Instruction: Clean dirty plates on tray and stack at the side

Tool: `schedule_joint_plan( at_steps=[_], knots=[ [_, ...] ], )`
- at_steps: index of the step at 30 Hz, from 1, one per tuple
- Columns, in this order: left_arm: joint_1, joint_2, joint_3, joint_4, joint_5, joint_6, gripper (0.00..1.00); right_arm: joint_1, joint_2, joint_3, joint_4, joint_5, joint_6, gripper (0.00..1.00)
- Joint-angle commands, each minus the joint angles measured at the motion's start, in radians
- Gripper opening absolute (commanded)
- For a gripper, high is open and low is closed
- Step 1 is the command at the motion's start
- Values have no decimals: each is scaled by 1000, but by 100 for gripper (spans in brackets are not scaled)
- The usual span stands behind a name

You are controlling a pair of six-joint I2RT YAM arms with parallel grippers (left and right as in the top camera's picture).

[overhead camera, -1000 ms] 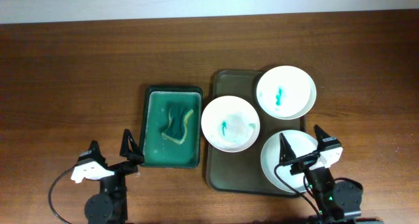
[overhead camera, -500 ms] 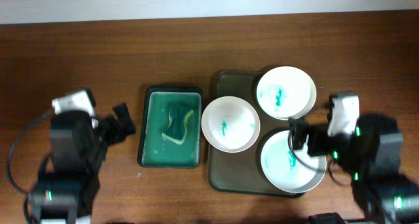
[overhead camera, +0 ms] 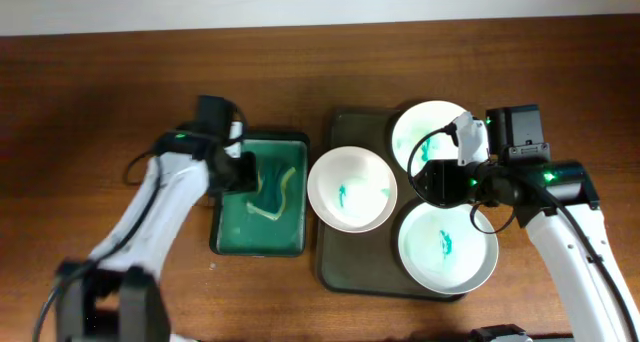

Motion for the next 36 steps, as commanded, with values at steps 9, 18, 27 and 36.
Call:
schedule_joint_plan(
  at_steps=[9,18,27,36],
  knots=[
    [-153,249,2,107,-43,59,23,6,13,18,-3,-13,4,62],
    [-149,172,163,-5,-50,51,78,6,13,18,-10,-13,4,62],
    [-152,205,37,172,-82,51,48,6,13,18,-6,-13,4,63],
    [-152,259,24,239,-87,52,0,6,13,18,-7,-13,4,63]
  ],
)
